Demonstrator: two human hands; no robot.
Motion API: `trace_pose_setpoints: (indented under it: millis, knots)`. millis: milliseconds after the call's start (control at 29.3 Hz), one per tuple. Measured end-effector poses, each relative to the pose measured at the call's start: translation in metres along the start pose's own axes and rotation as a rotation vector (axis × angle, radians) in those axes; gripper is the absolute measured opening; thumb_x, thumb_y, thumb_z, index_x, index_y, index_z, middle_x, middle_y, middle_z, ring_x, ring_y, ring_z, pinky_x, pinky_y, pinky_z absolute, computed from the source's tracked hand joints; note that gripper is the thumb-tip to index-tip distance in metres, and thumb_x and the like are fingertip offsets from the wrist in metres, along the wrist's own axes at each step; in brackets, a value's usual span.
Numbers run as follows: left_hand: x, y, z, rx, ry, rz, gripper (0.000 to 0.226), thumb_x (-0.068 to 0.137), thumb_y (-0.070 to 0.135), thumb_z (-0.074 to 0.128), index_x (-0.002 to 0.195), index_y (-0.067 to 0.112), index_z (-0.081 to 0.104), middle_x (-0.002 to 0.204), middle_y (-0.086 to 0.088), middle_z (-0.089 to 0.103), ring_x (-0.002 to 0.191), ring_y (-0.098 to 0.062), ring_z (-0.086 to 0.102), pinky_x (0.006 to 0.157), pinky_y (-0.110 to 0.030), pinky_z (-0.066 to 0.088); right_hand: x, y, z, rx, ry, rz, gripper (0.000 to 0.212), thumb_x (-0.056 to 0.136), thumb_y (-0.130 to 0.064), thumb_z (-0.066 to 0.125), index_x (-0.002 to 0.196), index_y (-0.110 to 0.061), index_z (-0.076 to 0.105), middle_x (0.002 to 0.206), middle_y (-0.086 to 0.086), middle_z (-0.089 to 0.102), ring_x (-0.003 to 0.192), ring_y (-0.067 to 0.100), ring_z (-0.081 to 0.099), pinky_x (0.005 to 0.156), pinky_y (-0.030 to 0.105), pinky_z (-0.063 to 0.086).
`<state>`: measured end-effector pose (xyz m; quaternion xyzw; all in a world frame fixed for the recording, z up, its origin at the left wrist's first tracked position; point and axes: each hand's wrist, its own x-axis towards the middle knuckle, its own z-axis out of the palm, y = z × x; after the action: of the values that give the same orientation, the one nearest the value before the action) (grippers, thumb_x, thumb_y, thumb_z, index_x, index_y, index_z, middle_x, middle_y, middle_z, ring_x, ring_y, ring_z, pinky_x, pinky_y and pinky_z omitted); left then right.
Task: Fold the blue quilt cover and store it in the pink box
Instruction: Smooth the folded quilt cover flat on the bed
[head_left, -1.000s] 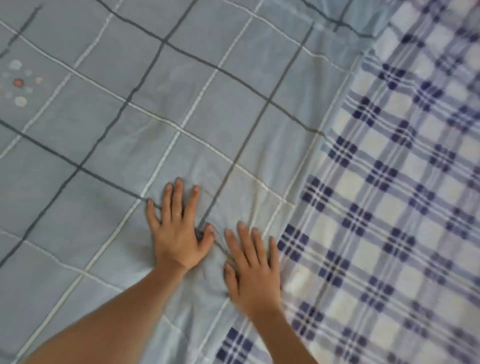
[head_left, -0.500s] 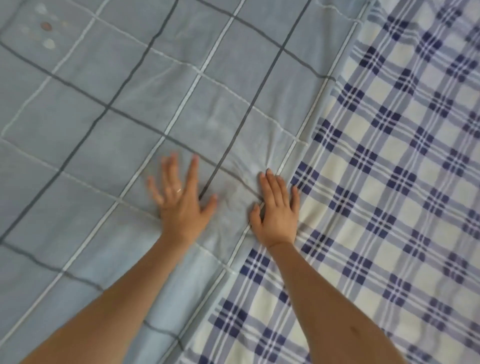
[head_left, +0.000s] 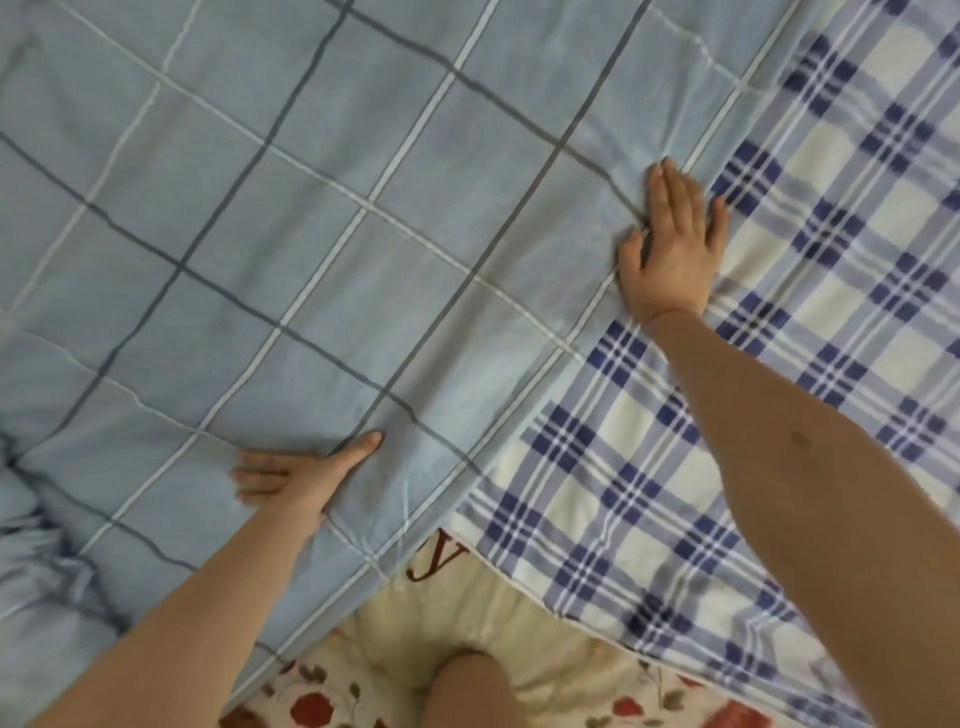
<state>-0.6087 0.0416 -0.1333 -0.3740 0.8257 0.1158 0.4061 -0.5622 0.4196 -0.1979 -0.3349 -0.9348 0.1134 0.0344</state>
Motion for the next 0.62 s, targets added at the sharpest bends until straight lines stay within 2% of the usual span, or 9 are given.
trace_pose_setpoints:
  millis: [137, 205, 273, 308, 376, 444, 478, 547, 615]
  knots:
    - [0.004, -0.011, -0.001, 0.022, -0.011, 0.036, 0.155, 0.049, 0.072, 0.076, 0.143, 0.005, -0.028, 0.153, -0.013, -0.029, 0.143, -0.032, -0.021, 0.114, -0.05, -0.007, -0.004, -0.009, -0.001, -0.009, -0.001, 0.012, 0.061, 0.087, -0.033, 0.039, 0.146, -0.017, 0.037, 0.149, 0.003, 0.039, 0.138, 0.018, 0.033, 0.118, 0.044, 0.009]
    - [0.004, -0.005, 0.003, -0.004, 0.008, 0.053, 0.158, 0.046, 0.075, 0.075, 0.143, 0.007, -0.029, 0.152, -0.013, -0.031, 0.142, -0.032, -0.024, 0.113, -0.052, -0.008, 0.009, -0.02, -0.015, 0.042, -0.058, 0.179, 0.059, 0.083, -0.032, 0.042, 0.14, -0.017, 0.042, 0.141, 0.005, 0.043, 0.133, 0.022, 0.037, 0.116, 0.047, 0.009]
    - [0.007, -0.008, 0.002, -0.009, 0.007, 0.053, 0.159, 0.043, 0.077, 0.074, 0.143, 0.008, -0.029, 0.152, -0.013, -0.032, 0.141, -0.032, -0.026, 0.112, -0.054, -0.008, 0.013, -0.057, -0.026, 0.055, -0.116, 0.394, 0.057, 0.085, -0.03, 0.043, 0.14, -0.017, 0.039, 0.143, 0.009, 0.037, 0.136, 0.027, 0.031, 0.115, 0.054, 0.005]
    - [0.009, -0.006, 0.0, -0.006, -0.015, 0.054, 0.16, 0.043, 0.078, 0.074, 0.143, 0.008, -0.029, 0.151, -0.014, -0.033, 0.141, -0.033, -0.026, 0.112, -0.054, -0.008, 0.005, -0.082, -0.027, 0.007, -0.144, 0.373, 0.06, 0.087, -0.03, 0.042, 0.145, -0.018, 0.032, 0.148, 0.012, 0.031, 0.14, 0.029, 0.024, 0.115, 0.057, 0.002]
    - [0.008, -0.011, -0.002, -0.012, -0.016, 0.067, 0.16, 0.042, 0.078, 0.074, 0.143, 0.008, -0.029, 0.151, -0.014, -0.033, 0.141, -0.033, -0.026, 0.112, -0.055, -0.009, -0.047, -0.137, -0.019, -0.066, -0.257, 0.111, 0.065, 0.093, -0.033, 0.036, 0.152, -0.023, 0.011, 0.158, 0.013, 0.011, 0.146, 0.033, 0.006, 0.113, 0.061, -0.004]
    - [0.006, -0.014, -0.001, -0.042, -0.02, 0.081, 0.16, 0.042, 0.079, 0.073, 0.144, 0.008, -0.028, 0.151, -0.016, -0.033, 0.14, -0.035, -0.026, 0.112, -0.056, -0.008, -0.136, -0.188, -0.004, 0.025, -0.429, -0.103, 0.063, 0.098, -0.042, 0.03, 0.153, -0.029, 0.001, 0.161, 0.007, -0.002, 0.147, 0.033, -0.004, 0.111, 0.065, -0.007]
    - [0.006, -0.018, -0.001, -0.064, -0.011, 0.103, 0.158, 0.044, 0.08, 0.071, 0.145, 0.007, -0.026, 0.152, -0.017, -0.03, 0.14, -0.037, -0.025, 0.112, -0.056, -0.007, -0.188, -0.209, 0.002, 0.038, -0.493, -0.142, 0.064, 0.098, -0.047, 0.028, 0.152, -0.031, -0.001, 0.161, 0.005, -0.006, 0.147, 0.032, -0.005, 0.11, 0.064, -0.01]
    - [0.002, -0.016, 0.004, -0.158, 0.025, 0.143, 0.148, 0.052, 0.083, 0.063, 0.149, 0.004, -0.015, 0.154, -0.021, -0.02, 0.142, -0.04, -0.019, 0.112, -0.056, -0.007, -0.246, -0.226, 0.015, -0.015, -0.635, -0.087, 0.068, 0.097, -0.055, 0.022, 0.146, -0.031, -0.019, 0.155, -0.001, -0.024, 0.146, 0.03, -0.014, 0.108, 0.06, -0.018]
    - [0.008, -0.025, -0.008, -0.27, -0.036, 0.187, 0.125, 0.07, 0.082, 0.049, 0.15, 0.0, -0.001, 0.156, -0.025, -0.008, 0.142, -0.043, -0.011, 0.113, -0.054, -0.006, -0.266, -0.236, 0.025, -0.07, -0.738, -0.007, 0.066, 0.098, -0.056, 0.014, 0.135, -0.032, -0.034, 0.148, -0.004, -0.039, 0.142, 0.026, -0.028, 0.106, 0.058, -0.024]
